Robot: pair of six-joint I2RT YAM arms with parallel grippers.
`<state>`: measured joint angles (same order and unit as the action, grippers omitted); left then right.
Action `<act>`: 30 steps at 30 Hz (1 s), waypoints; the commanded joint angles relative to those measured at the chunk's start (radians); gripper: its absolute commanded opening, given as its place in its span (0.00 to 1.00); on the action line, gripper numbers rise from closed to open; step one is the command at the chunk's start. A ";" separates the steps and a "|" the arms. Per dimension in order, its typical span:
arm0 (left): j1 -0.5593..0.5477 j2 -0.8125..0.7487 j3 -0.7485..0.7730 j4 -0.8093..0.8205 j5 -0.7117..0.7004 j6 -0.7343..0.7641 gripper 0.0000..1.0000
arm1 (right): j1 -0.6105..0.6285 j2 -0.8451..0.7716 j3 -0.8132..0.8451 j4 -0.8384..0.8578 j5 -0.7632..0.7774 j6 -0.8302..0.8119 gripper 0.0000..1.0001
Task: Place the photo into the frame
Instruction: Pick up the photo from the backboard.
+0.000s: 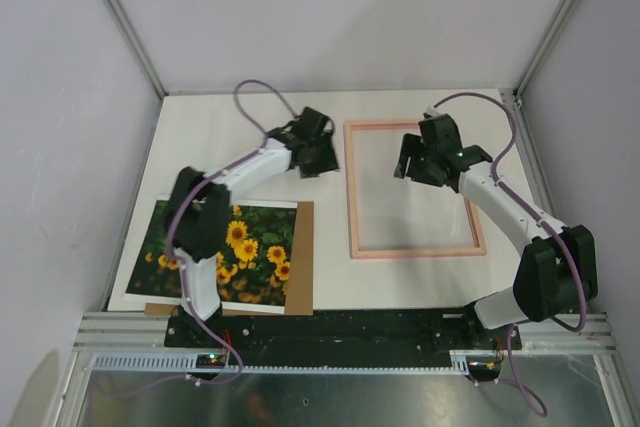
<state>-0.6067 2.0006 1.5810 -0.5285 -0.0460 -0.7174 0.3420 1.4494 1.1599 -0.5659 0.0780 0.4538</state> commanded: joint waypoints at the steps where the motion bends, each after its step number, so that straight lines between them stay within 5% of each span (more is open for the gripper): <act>1: 0.143 -0.244 -0.200 0.002 -0.057 -0.059 0.60 | 0.072 -0.009 0.036 0.056 -0.075 0.032 0.69; 12: 0.538 -0.549 -0.597 0.009 -0.069 -0.064 0.61 | 0.291 0.197 0.036 0.314 -0.260 0.111 0.69; 19: 0.784 -0.526 -0.602 0.013 -0.072 -0.012 0.61 | 0.363 0.323 0.037 0.451 -0.318 0.148 0.69; 30: 0.965 -0.420 -0.538 0.015 -0.132 0.032 0.61 | 0.414 0.483 0.079 0.581 -0.354 0.177 0.69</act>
<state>0.3126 1.5578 0.9844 -0.5323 -0.1169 -0.7219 0.7399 1.8915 1.1782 -0.0753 -0.2573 0.6140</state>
